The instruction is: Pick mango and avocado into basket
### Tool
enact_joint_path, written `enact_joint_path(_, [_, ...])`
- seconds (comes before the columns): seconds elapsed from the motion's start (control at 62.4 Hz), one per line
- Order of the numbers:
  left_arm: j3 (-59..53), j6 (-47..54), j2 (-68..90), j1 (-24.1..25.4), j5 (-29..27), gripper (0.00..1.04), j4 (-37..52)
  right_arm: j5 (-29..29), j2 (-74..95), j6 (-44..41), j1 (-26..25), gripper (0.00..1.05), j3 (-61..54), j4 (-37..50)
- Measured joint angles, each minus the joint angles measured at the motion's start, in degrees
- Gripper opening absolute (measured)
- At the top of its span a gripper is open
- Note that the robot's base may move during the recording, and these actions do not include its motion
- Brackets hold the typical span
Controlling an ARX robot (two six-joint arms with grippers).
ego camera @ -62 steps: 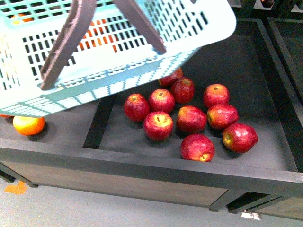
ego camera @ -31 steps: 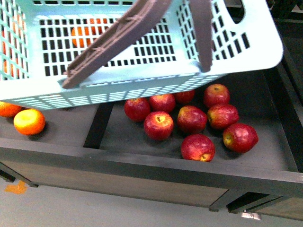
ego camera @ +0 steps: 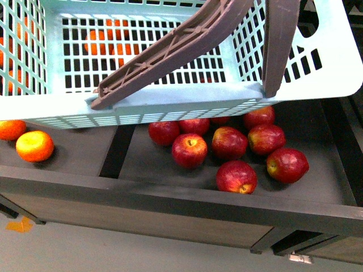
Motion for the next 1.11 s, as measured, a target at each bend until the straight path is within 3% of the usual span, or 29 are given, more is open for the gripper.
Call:
enact_joint_path(0.08, [0.0, 0.04, 0.0, 0.04, 0.42, 0.17, 0.0, -2.25, 12.02, 7.5, -4.07, 0.96, 6.01, -13.44])
enact_joint_path(0.16, [0.0, 0.15, 0.0, -0.09, 0.98, 0.17, 0.0, -5.95, 18.12, 9.03, -9.84, 0.96, 6.88, -14.21])
enact_joint_path(0.337, [0.0, 0.07, 0.0, -0.28, 1.7, 0.17, 0.02, -14.4, 32.46, 4.92, -27.12, 0.96, 10.69, -3.3])
enact_joint_path(0.513, [0.0, 0.0, 0.0, -0.17, 0.79, 0.17, 0.0, -14.25, 53.57, -1.09, -38.16, 0.96, 16.33, 12.87])
enact_joint_path(0.689, [0.0, 0.24, 0.0, -0.09, 0.7, 0.17, 0.02, -11.85, 79.47, -7.1, -41.99, 0.96, 27.19, 27.67])
enact_joint_path(0.85, [0.0, 0.15, 0.0, -0.09, 1.07, 0.17, 0.02, -10.36, 101.18, -10.14, -42.49, 0.96, 40.63, 28.55])
enact_joint_path(1.106, [0.0, 0.15, 0.0, -0.17, 0.83, 0.17, 0.02, -6.95, 121.35, -13.84, -41.66, 0.96, 58.84, 25.22])
